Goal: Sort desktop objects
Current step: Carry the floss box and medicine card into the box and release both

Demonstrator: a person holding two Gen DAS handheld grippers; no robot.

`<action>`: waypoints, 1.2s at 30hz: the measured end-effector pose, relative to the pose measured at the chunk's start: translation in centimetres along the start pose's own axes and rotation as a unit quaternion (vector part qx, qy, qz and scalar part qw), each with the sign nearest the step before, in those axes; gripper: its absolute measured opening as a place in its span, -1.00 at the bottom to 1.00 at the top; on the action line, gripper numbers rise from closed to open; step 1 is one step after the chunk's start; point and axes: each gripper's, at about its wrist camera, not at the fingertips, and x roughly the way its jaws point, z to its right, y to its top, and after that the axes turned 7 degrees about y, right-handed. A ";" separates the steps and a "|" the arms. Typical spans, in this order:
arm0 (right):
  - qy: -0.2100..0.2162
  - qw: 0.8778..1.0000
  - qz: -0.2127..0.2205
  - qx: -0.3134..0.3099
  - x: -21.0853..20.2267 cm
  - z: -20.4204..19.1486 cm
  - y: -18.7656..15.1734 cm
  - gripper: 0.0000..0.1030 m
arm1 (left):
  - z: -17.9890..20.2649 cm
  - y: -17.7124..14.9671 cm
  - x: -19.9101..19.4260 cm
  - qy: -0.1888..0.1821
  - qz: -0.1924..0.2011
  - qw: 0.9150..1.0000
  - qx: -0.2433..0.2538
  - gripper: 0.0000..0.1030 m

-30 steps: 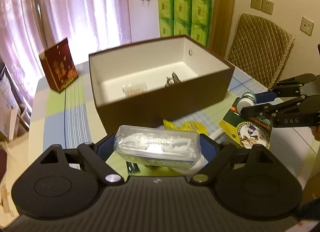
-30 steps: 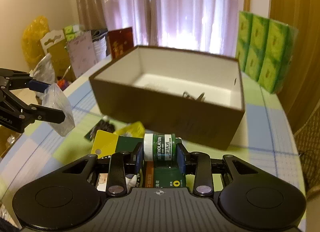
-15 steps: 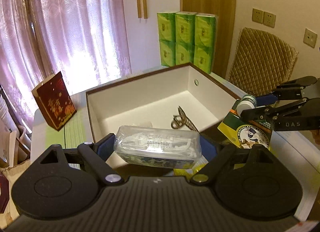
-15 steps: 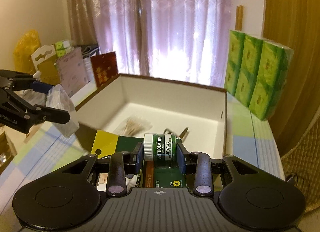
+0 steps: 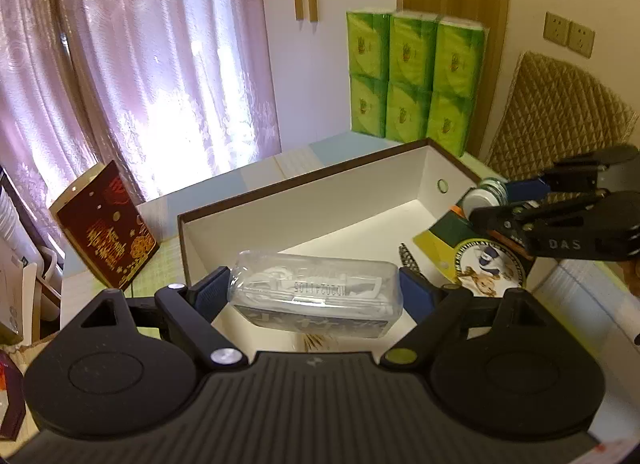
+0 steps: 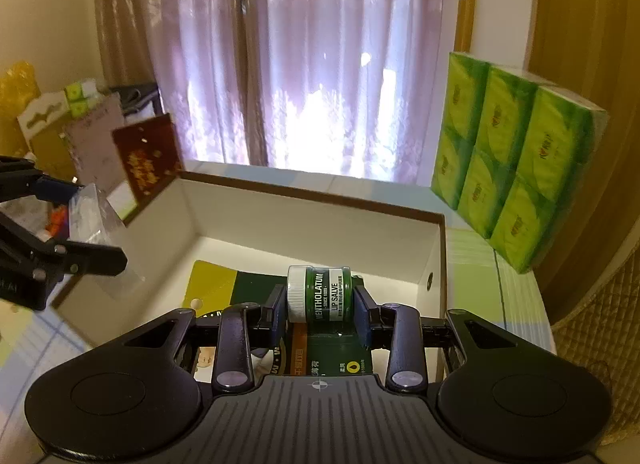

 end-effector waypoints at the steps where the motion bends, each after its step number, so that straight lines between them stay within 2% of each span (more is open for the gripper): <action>1: -0.001 1.000 -0.006 0.000 0.7 0.3 0.3 -0.38 | 0.0 0.3 0.7 0.002 -0.004 1.000 0.002 0.66; 17: -0.032 0.997 -0.065 0.009 9.7 4.1 2.1 -0.38 | 0.0 2.7 10.4 0.017 -0.059 0.998 0.014 0.66; 24: -0.035 0.996 -0.082 0.004 12.0 5.0 1.7 -0.38 | 0.3 2.7 13.3 0.019 -0.075 0.997 0.031 0.66; 36: -0.036 0.995 -0.088 0.000 13.9 5.1 2.3 -0.38 | 0.8 2.8 16.3 0.017 -0.090 0.995 0.042 0.66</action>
